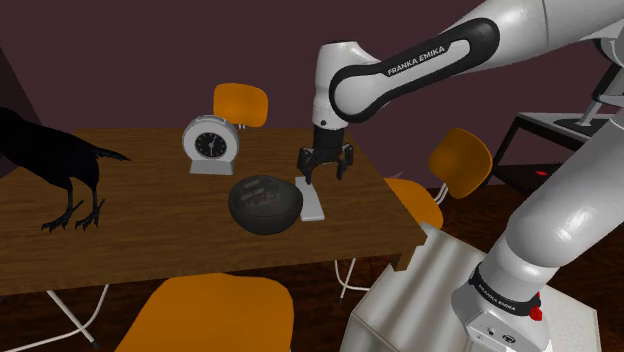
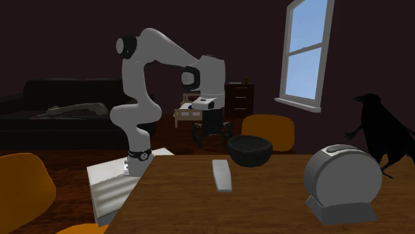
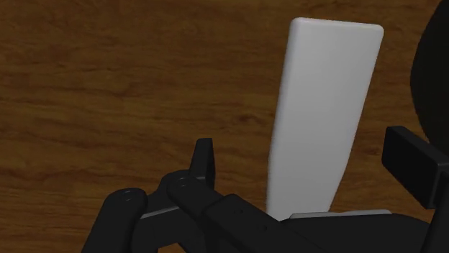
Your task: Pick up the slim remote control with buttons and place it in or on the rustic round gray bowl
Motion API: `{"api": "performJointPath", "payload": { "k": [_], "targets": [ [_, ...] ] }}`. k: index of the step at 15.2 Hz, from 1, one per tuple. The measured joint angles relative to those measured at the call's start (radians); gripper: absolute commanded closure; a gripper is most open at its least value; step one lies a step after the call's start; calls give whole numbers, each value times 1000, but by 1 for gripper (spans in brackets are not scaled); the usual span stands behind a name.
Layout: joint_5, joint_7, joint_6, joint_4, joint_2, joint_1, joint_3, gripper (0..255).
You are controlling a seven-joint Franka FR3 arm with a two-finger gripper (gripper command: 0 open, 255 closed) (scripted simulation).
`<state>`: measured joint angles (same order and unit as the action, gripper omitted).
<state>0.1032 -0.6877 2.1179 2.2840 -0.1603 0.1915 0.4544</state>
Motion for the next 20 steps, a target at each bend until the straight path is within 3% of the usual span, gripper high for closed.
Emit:
{"api": "performJointPath", "payload": {
  "k": [6, 13, 19, 20],
  "targets": [
    [-132, -230, 94, -110, 217, 18, 17, 0],
    [-177, -275, 178, -88, 286, 10, 13, 0],
    [-183, -277, 189, -85, 295, 11, 10, 0],
    [-183, -277, 189, -85, 295, 11, 10, 255]
  ]
}}
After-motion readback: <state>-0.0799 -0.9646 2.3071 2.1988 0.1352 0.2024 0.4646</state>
